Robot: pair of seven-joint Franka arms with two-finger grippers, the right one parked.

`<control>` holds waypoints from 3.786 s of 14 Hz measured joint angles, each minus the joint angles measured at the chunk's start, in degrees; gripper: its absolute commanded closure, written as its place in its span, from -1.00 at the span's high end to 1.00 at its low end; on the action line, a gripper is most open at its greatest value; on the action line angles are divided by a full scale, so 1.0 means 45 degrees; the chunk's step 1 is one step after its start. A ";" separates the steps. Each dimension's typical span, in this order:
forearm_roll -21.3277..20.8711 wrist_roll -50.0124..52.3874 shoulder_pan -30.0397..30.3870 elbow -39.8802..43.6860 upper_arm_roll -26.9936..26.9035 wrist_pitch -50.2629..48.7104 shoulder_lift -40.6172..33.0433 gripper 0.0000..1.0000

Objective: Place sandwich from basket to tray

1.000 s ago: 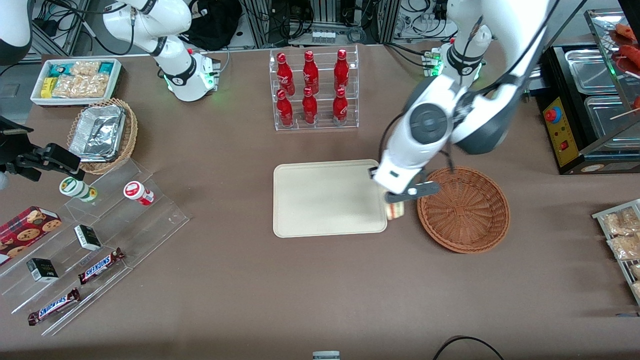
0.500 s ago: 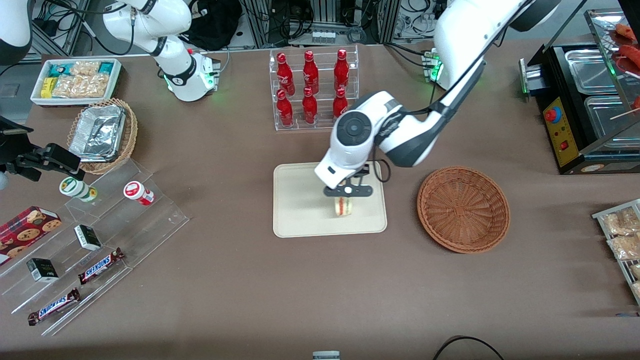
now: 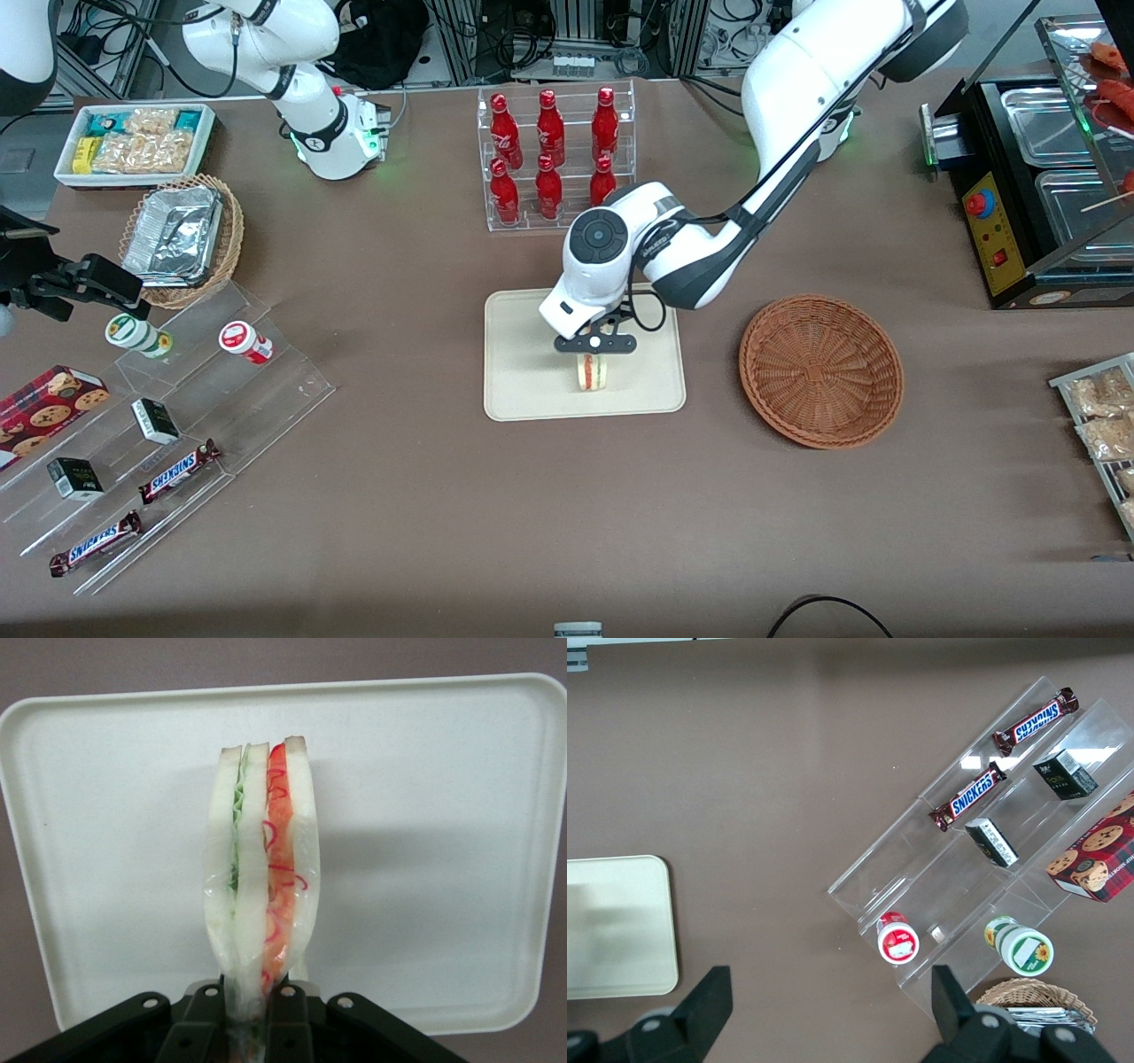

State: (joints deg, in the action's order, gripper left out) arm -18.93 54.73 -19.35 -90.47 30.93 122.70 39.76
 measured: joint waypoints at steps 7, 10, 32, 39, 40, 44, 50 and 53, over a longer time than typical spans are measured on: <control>-0.0274 0.0208 -0.0305 0.0021 -0.0006 0.0681 0.0806 0.99; -0.0285 0.0229 -0.0303 0.0137 -0.0037 0.0690 0.0821 1.00; 0.3197 -0.2123 -0.0223 0.0642 -0.5290 -0.6587 -0.6104 1.00; 0.3742 -0.6119 -0.0219 0.0627 -0.8010 -0.8644 -0.7364 1.00; 0.3749 -0.6587 -0.0220 0.0626 -0.8330 -0.8832 -0.7446 1.00; 0.3757 -0.8062 -0.0212 0.0621 -0.9327 -0.9269 -0.7786 1.00; 0.3776 -1.0191 0.1370 0.0608 -0.8796 -0.9812 -0.8084 1.00; 0.3786 -1.1057 0.4374 0.0608 -0.6025 -0.9965 -0.8306 1.00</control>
State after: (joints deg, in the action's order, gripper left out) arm -1.90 4.97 0.34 -87.73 3.82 77.86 2.38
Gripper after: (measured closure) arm 0.000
